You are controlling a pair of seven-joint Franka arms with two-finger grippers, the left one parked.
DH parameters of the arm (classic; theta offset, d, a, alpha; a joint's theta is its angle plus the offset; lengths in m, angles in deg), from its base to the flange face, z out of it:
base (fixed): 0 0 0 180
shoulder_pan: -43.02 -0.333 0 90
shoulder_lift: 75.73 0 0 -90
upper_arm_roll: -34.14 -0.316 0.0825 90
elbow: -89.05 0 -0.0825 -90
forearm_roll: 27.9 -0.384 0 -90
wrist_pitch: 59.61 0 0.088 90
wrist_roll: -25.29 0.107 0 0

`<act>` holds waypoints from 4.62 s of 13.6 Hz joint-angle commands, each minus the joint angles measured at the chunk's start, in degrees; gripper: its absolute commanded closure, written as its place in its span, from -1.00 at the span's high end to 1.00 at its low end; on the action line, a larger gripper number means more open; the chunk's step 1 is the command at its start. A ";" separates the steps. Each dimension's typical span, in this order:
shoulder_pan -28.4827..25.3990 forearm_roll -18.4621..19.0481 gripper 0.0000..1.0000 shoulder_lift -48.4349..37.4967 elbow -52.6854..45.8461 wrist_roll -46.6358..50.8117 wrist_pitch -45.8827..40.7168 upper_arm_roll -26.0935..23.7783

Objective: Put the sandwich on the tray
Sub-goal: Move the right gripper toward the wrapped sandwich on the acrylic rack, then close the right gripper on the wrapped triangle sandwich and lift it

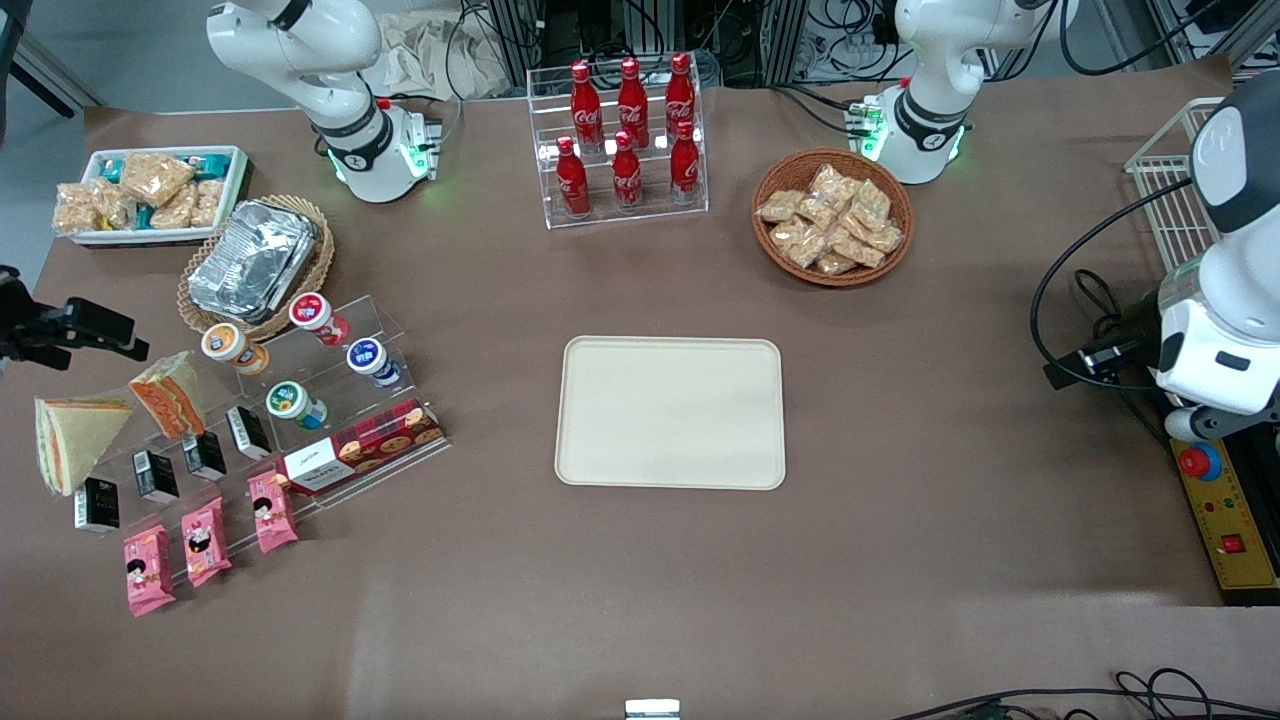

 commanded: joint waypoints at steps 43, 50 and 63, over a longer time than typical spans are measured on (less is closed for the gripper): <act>18.52 1.77 0.96 13.04 13.56 1.34 29.11 2.44; 19.05 1.42 0.62 15.33 13.65 0.64 31.75 2.36; 18.17 1.15 -0.20 14.63 -0.84 -1.74 13.22 1.65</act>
